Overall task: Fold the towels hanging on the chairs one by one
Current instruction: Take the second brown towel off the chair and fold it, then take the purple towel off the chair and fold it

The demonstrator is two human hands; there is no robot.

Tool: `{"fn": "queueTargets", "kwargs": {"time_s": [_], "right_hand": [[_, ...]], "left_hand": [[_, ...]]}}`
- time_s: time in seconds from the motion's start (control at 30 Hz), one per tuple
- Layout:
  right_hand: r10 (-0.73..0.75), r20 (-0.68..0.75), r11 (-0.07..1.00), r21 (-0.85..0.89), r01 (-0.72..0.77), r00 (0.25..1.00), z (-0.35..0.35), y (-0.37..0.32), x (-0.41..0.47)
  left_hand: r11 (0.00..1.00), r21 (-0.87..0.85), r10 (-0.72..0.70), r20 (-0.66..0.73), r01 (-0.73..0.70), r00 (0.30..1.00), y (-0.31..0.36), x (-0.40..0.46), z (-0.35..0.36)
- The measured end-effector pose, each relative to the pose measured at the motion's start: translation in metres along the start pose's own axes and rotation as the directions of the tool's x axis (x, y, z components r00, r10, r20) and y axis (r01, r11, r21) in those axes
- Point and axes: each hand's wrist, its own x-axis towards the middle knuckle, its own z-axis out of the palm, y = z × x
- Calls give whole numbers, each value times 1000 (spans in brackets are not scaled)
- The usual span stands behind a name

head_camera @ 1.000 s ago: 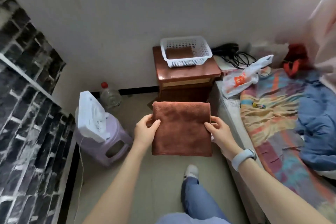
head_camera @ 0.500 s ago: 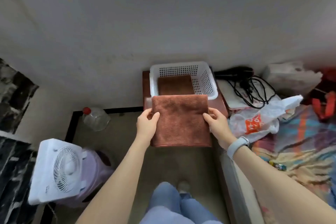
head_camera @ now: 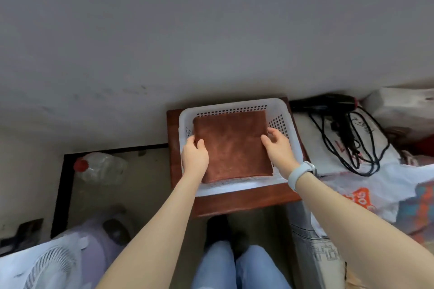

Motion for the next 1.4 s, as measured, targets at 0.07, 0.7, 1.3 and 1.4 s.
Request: {"fn": "queueTargets", "kwargs": {"time_s": [0.07, 0.7, 1.3, 1.4], "right_hand": [[40, 9, 998, -47, -40, 999, 7, 7, 19], [-322, 89, 574, -774, 269, 943, 11, 33, 54], [-276, 584, 101, -772, 627, 764, 30, 50, 75], [-256, 597, 153, -751, 642, 760, 20, 27, 67]], "left_hand": [[998, 48, -32, -12, 33, 999, -4, 12, 10], [601, 722, 297, 195, -342, 935, -44, 31, 60], [441, 839, 268, 215, -318, 939, -46, 37, 65], [465, 815, 257, 251, -347, 933, -27, 29, 53]]}}
